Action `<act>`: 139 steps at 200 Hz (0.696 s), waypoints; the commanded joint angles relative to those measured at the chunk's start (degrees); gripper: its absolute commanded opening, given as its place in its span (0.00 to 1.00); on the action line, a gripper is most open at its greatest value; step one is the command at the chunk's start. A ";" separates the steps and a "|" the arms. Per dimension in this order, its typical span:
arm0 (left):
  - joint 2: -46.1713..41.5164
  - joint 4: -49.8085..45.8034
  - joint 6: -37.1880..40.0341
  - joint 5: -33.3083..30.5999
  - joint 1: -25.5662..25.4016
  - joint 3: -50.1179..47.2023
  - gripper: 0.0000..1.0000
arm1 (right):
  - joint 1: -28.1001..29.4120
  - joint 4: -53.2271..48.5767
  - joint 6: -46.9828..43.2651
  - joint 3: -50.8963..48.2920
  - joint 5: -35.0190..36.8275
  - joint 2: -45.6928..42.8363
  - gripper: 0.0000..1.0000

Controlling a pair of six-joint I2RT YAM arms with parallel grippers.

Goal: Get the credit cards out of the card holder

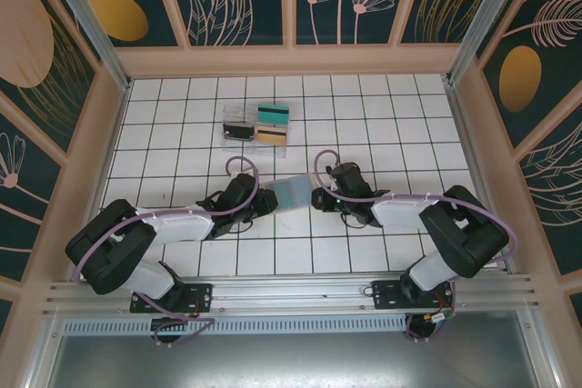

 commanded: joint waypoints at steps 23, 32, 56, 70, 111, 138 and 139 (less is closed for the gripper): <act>1.66 0.21 1.07 -0.19 -0.30 0.81 0.27 | 1.27 2.55 0.37 0.26 -2.00 1.89 0.29; 1.84 0.21 1.05 -0.21 -0.31 0.78 0.27 | 1.31 2.56 0.36 0.26 -1.97 1.84 0.29; 2.23 0.12 0.99 -0.42 -0.31 0.78 0.27 | 1.27 2.37 0.38 0.26 -1.88 1.69 0.29; 2.76 -0.41 0.95 -0.55 -0.31 1.16 0.27 | 1.31 2.37 0.45 0.20 -1.97 1.62 0.29; 1.40 -1.85 0.74 -2.34 -0.31 0.91 0.26 | 1.31 2.29 0.45 0.26 -1.97 1.70 0.29; -0.60 -3.04 0.55 -4.34 -0.29 0.17 0.26 | 1.30 2.29 0.54 0.26 -1.96 1.87 0.29; -0.66 -3.08 0.55 -4.37 -0.30 0.17 0.26 | 1.31 2.33 0.54 0.26 -1.96 1.87 0.29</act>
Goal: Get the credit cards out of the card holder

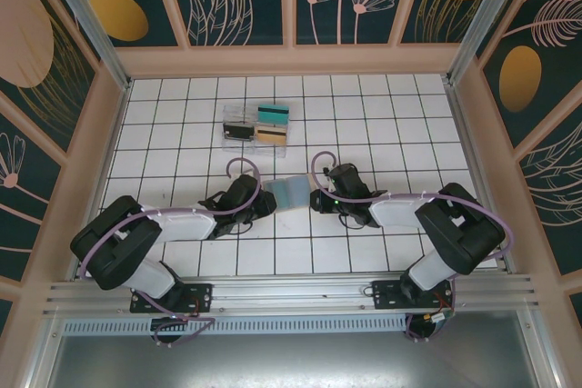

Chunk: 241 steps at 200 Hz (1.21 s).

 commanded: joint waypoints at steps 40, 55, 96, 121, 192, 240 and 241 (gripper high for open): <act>-0.85 -1.40 0.57 -1.83 -0.27 -0.02 0.26 | 0.66 1.24 0.60 0.44 -1.62 1.18 0.29; -0.09 -0.51 0.47 -1.10 -0.27 0.13 0.26 | 0.66 1.15 0.60 0.43 -1.58 1.18 0.29; 1.77 0.35 0.91 0.13 -0.27 0.87 0.26 | 0.70 1.07 0.67 0.43 -1.55 0.93 0.29; 2.35 1.67 0.92 1.35 -0.26 1.02 0.25 | 0.75 1.07 0.67 0.43 -1.58 1.05 0.29; 1.55 7.76 1.88 6.08 -0.26 1.11 0.41 | 0.96 1.30 0.78 0.51 -1.82 1.31 0.29; 2.66 8.68 2.33 7.52 -0.62 2.71 0.51 | 1.09 1.24 0.78 0.59 -1.73 1.37 0.29; 2.68 8.73 2.42 7.53 -0.66 2.74 0.51 | 1.10 1.24 0.78 0.60 -1.73 1.41 0.29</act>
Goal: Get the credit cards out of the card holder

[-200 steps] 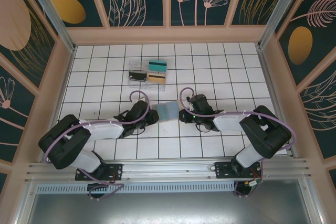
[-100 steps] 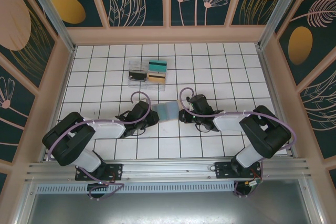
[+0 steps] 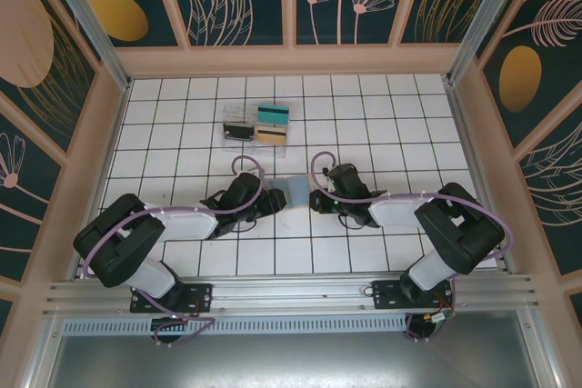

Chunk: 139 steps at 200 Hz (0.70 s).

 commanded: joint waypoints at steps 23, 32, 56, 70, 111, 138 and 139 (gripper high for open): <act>1.69 3.09 1.36 2.24 -0.92 3.14 0.52 | 0.79 0.82 0.54 0.60 -1.58 1.23 0.29; 1.87 3.13 1.45 2.35 -1.07 3.43 0.53 | 0.77 0.73 0.54 0.61 -1.54 1.21 0.29; 1.38 0.92 1.44 0.52 -1.12 3.74 0.53 | 0.80 0.69 0.54 0.61 -1.42 1.22 0.29; 0.78 -3.15 1.13 -2.83 -1.17 4.15 0.53 | 0.81 0.78 0.54 0.61 -1.40 1.28 0.29; -1.17 -14.38 -0.64 -13.55 -1.17 4.99 0.52 | 0.81 1.10 0.53 0.62 -1.66 1.53 0.29; -1.81 -14.02 -1.18 -14.17 -1.16 4.41 0.52 | 0.81 1.17 0.54 0.57 -1.75 1.73 0.29; -1.81 -13.99 -1.18 -14.18 -1.16 4.46 0.52 | 0.86 1.17 0.54 0.59 -1.75 1.73 0.29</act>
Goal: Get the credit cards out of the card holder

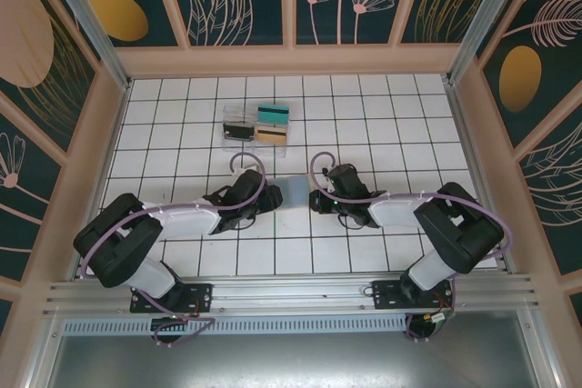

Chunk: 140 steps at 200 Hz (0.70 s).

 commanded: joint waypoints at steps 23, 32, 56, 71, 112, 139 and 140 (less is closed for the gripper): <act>-0.80 -1.79 -0.39 -2.23 -0.29 0.47 0.51 | 0.77 0.76 0.63 0.52 -1.69 1.30 0.29; -0.29 -0.55 -0.15 -0.88 -0.29 0.33 0.50 | 0.77 0.76 0.63 0.52 -1.69 1.32 0.29; 0.94 2.11 0.22 1.59 -0.32 -0.05 0.48 | 0.76 0.76 0.63 0.52 -1.69 1.34 0.29; 1.28 2.55 0.16 1.91 -0.27 -0.24 0.47 | 0.77 0.76 0.71 0.52 -1.77 1.33 0.29; 1.37 3.25 0.31 2.78 -0.29 -0.51 0.46 | 0.81 0.76 0.71 0.52 -1.69 1.39 0.29; 2.06 3.56 0.47 3.40 -0.31 -0.29 0.46 | 0.84 0.76 0.69 0.48 -1.69 1.33 0.29; 2.11 3.59 0.42 3.40 -0.31 -0.35 0.46 | 0.80 0.76 0.70 0.50 -1.69 1.32 0.29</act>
